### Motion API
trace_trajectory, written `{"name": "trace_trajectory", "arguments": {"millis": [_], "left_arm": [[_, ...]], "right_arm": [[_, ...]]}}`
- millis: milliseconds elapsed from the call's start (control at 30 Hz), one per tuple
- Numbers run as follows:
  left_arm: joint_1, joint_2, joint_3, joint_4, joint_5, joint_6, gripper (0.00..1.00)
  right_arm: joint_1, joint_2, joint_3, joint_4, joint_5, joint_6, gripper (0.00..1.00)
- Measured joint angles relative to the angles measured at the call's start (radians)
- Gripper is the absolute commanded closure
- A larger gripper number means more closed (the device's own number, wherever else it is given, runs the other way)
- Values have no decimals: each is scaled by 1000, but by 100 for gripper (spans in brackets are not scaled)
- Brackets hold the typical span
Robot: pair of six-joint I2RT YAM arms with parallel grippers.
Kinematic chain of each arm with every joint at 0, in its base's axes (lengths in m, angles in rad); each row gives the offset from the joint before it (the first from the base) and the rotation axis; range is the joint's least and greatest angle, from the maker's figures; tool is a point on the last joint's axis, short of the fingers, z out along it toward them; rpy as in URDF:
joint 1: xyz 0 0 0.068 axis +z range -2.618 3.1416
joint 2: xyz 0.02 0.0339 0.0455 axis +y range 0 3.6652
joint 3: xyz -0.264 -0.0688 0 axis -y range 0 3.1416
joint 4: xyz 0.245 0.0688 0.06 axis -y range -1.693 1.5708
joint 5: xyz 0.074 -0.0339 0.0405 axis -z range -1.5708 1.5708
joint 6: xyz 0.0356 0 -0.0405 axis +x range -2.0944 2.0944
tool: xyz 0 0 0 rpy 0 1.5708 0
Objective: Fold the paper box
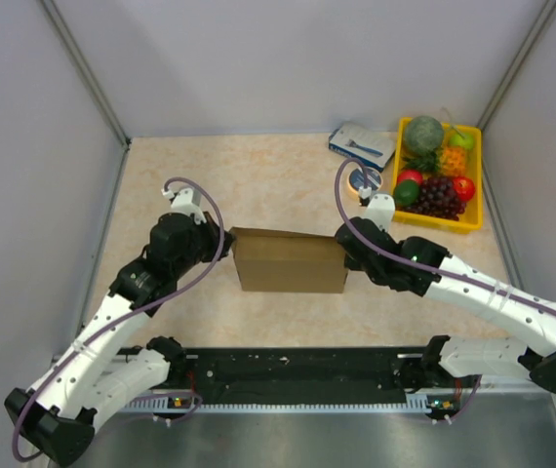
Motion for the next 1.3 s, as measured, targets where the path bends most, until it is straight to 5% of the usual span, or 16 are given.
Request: {"name": "trace_trajectory", "arguments": {"millis": [1100,1133,1167,1300], "left_arm": [[-117,-69,-128,90,-212,-101,100],[-119,-69,-127,85,-214,-100,100],[-120,-69,-126,82,-215,-97,100],[-123,-72,-135,82,-215,-98,100]], "right_arm": [[8,-79,-123,163,3,-100,100],[8,-79,-123,164,1,-113,96],[8,-79,-123,164,-1,-125,78],[8,-79,-113,147,-34,-173,51]]}}
